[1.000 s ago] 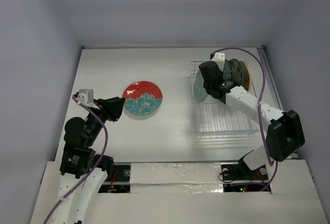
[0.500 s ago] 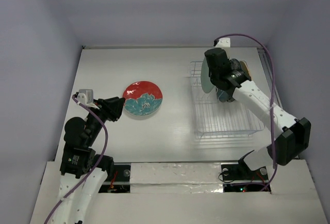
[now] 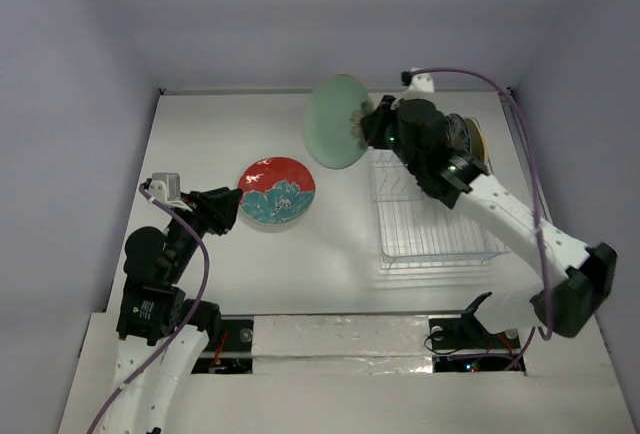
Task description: Unload the plates from the dish rack
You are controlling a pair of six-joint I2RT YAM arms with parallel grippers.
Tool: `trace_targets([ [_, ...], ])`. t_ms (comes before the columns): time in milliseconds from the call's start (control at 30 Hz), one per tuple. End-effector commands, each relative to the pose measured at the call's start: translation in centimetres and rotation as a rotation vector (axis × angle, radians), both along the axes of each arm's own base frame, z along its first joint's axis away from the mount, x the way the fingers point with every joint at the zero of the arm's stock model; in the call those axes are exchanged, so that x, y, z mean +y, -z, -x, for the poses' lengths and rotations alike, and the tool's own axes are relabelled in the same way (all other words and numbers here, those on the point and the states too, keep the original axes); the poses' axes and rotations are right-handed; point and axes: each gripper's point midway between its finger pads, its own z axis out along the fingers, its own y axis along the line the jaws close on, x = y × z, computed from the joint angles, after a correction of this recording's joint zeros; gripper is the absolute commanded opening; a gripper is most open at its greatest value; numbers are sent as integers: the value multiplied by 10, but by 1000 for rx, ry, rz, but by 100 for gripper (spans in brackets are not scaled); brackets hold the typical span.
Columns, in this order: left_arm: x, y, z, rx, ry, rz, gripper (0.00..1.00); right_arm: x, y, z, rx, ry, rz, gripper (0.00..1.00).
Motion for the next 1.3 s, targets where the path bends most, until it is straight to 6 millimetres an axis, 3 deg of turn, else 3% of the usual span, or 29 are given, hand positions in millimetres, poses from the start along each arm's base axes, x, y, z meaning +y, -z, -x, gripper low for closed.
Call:
trace_targets([
  [0, -1, -10, 1, -47, 10, 10, 34, 90, -43, -1, -82, -282, -388, 0],
  [33, -1, -10, 1, -48, 10, 10, 34, 105, -28, -9, -31, -295, -430, 0],
  [100, -1, -10, 2, -49, 8, 9, 35, 125, -26, -11, -15, -342, -480, 0],
  [133, -1, -11, 2, -51, 7, 11, 35, 137, -13, -17, 24, -342, -501, 0],
  [200, -1, -11, 2, -54, 8, 11, 35, 145, -1, -26, 49, -329, -515, 0],
  [233, -1, -11, 3, -55, 8, 10, 35, 157, 16, -28, 86, -338, -519, 0],
  [333, -1, -13, 4, -62, 10, 13, 35, 168, 42, -35, 143, -337, -529, 0],
  [467, -1, -13, 5, -66, 11, 12, 35, 188, 91, -40, 229, -349, -521, 0],
  [567, -1, -13, 5, -65, 12, 13, 35, 201, 109, -39, 276, -387, -538, 0],
  [600, -1, -14, 5, -66, 12, 14, 35, 203, 122, -40, 297, -387, -534, 0],
  [967, -2, -13, 4, -64, 16, 11, 35, 211, 178, -34, 402, -378, -515, 3],
  [1067, -2, -12, 4, -61, 16, 12, 35, 208, 195, -30, 428, -370, -490, 14],
  [1100, -2, -13, 4, -62, 16, 12, 35, 208, 199, -29, 436, -370, -480, 26],
  [1267, -1, -13, 5, -65, 15, 13, 35, 200, 221, -22, 463, -352, -389, 39],
])
